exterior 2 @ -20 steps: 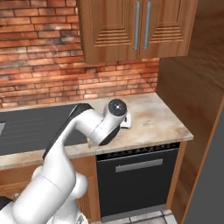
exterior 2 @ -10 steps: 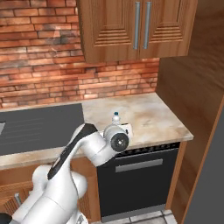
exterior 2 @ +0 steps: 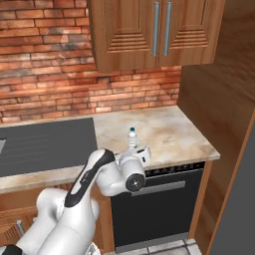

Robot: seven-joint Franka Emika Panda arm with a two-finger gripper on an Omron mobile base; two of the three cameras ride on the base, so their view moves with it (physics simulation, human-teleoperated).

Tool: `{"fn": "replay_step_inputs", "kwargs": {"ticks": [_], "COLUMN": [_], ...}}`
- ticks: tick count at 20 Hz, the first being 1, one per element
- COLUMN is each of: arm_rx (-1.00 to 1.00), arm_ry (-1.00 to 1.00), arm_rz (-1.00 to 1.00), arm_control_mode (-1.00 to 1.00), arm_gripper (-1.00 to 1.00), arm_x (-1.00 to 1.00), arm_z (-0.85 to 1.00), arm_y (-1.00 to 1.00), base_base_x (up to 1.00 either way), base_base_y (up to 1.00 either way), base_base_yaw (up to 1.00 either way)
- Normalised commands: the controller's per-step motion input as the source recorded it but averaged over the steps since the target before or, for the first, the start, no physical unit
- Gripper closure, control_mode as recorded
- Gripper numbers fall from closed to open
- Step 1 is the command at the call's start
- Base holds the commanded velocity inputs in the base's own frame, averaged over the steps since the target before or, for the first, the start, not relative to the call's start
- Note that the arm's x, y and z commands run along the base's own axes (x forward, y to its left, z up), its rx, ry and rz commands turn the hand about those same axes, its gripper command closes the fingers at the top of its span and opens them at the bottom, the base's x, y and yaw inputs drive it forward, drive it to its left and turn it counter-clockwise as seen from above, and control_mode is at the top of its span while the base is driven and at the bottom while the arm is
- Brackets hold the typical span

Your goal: Take the bottled waters from the counter and place them in the freezer to freeze. Close the freezer door after placing the bottles.

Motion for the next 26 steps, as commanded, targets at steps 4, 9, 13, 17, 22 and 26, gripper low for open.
{"fn": "replay_step_inputs", "kwargs": {"ticks": [4, 9, 13, 17, 22, 26], "arm_rx": [0.00, 0.06, 0.00, 0.02, 0.02, 0.01], "arm_ry": [0.01, 0.19, 0.02, 0.00, -0.01, 0.00], "arm_rz": [0.01, 0.00, 0.00, 0.00, 0.00, 0.00], "arm_control_mode": [-1.00, -1.00, -1.00, -1.00, -1.00, -1.00], "arm_gripper": [-1.00, -1.00, -1.00, -1.00, -1.00, -1.00], "arm_x": [0.08, 0.15, 0.26, 0.51, 0.23, 0.34], "arm_z": [0.00, 0.00, -0.13, -0.12, -0.11, -0.07], "arm_y": [-0.01, -0.06, 0.00, 0.00, 0.02, 0.02], "base_base_x": [0.00, 0.00, 0.00, 0.00, 0.00, 0.00], "base_base_y": [0.00, 0.00, 0.00, 0.00, 0.00, 0.00], "base_base_yaw": [0.00, 0.00, 0.00, 0.00, 0.00, 0.00]}}
